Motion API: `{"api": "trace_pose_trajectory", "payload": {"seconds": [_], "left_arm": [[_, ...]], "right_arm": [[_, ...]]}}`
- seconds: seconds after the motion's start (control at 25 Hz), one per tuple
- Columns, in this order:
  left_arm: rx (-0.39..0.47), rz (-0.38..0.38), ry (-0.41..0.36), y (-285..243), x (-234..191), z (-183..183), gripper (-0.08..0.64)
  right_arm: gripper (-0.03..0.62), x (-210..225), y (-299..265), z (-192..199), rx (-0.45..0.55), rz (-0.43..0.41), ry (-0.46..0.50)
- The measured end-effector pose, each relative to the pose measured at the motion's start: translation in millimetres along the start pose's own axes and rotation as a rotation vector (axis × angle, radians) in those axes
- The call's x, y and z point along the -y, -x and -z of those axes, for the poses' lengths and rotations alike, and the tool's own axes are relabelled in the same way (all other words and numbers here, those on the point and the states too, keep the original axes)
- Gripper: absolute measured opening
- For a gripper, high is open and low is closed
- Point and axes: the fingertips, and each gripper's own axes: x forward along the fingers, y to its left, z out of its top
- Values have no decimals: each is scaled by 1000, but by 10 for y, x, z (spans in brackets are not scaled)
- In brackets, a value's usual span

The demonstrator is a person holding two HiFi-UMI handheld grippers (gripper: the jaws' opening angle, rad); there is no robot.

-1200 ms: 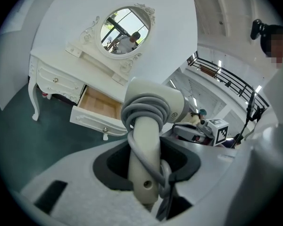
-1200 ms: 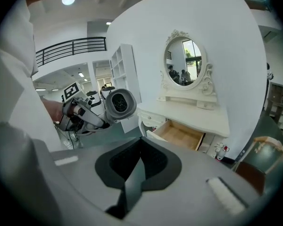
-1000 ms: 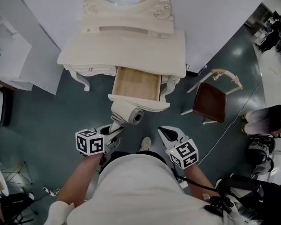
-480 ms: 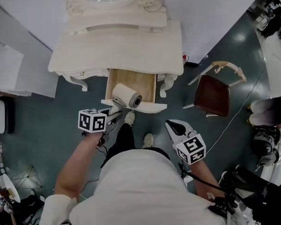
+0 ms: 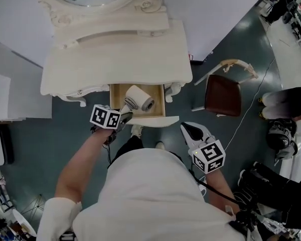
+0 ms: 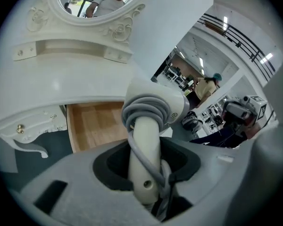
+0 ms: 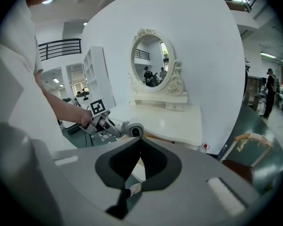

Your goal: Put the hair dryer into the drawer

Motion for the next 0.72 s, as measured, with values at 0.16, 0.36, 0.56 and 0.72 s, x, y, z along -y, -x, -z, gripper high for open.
{"api": "trace_pose_trajectory", "payload": {"seconds": [0.16,0.36,0.56,0.72], "left_arm": [[-71,24,-49,-175,-266,-95,163],[-175,49,-136,-434,-487,-118,163],[-248,81,-214,-696,-646,-121,163],[-296,101,-274,-913,-748,-103,163]], "right_arm": [[2,23,-149,-68,-15,45,-24],[2,48,-258,-52,-37,113,-72],[2,14,-329,3,-53,181,-123],[2,32,-373,69,-63,230,-157]]}}
